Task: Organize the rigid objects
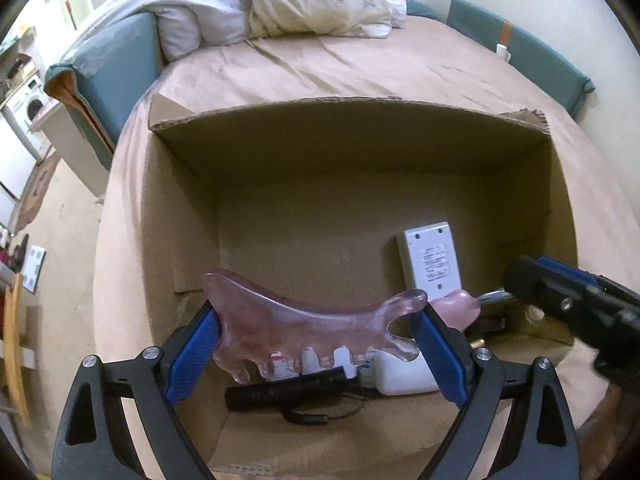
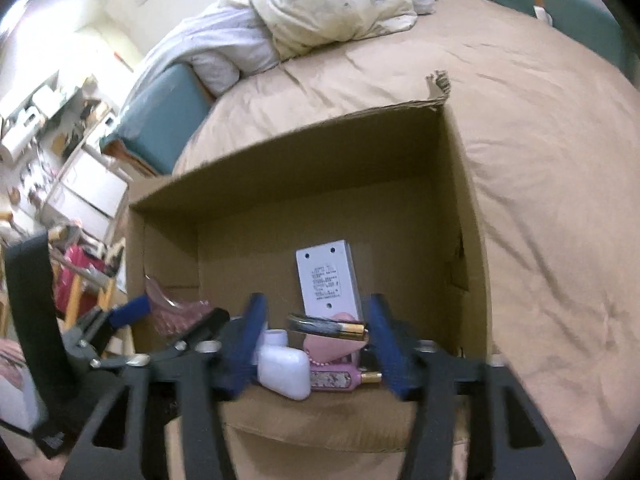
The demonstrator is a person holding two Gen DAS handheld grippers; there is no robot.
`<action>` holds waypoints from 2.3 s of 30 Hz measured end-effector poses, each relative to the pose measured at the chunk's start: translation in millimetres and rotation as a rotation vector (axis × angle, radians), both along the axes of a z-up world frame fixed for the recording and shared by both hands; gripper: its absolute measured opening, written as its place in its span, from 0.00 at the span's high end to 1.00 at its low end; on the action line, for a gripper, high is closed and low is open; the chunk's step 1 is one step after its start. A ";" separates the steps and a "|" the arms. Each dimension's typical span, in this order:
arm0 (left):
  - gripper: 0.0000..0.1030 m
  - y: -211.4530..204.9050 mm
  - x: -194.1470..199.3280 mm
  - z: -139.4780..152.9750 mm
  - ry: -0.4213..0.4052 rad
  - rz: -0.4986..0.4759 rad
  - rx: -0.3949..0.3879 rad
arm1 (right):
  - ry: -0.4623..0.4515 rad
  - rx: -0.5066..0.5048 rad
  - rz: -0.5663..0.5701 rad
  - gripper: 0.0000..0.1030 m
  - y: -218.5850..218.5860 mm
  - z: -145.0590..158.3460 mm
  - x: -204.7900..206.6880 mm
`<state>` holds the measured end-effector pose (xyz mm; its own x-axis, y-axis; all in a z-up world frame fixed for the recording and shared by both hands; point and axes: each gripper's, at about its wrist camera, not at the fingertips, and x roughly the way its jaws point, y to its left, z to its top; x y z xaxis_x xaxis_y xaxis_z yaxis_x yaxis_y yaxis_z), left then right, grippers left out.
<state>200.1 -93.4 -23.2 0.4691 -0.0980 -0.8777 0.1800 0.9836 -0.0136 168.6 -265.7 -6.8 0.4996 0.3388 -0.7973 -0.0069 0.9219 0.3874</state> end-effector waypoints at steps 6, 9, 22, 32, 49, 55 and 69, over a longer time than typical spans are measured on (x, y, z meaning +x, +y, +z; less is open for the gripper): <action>0.00 1.2 -6.7 20.5 -0.070 -0.005 -0.042 | -0.026 0.051 -0.015 0.29 -6.2 10.5 -2.6; 0.00 4.5 -8.9 30.6 -0.099 0.006 -0.054 | -0.040 0.078 -0.015 0.04 -7.6 15.4 -4.7; 0.00 29.5 -28.9 64.0 -0.099 0.081 -0.030 | -0.157 -0.002 0.002 0.00 -2.4 49.9 -24.6; 0.00 74.4 -94.7 76.5 -0.108 0.231 0.019 | -0.116 0.021 -0.022 0.00 -12.7 57.5 -68.5; 0.00 68.4 -155.6 53.4 -0.154 0.174 -0.006 | -0.130 -0.157 0.016 0.00 12.9 26.0 -139.8; 0.00 68.8 -142.5 41.0 -0.121 0.209 0.000 | -0.163 -0.230 0.008 0.00 20.3 26.5 -133.7; 0.00 67.1 -145.4 42.0 -0.133 0.189 -0.007 | -0.128 -0.198 -0.034 0.00 9.9 22.4 -128.9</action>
<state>54.7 -26.3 18.8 0.5915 -0.0028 -0.8063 -0.0072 0.9999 -0.0087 39.8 -255.8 15.6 0.6094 0.1636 -0.7758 -0.0120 0.9803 0.1973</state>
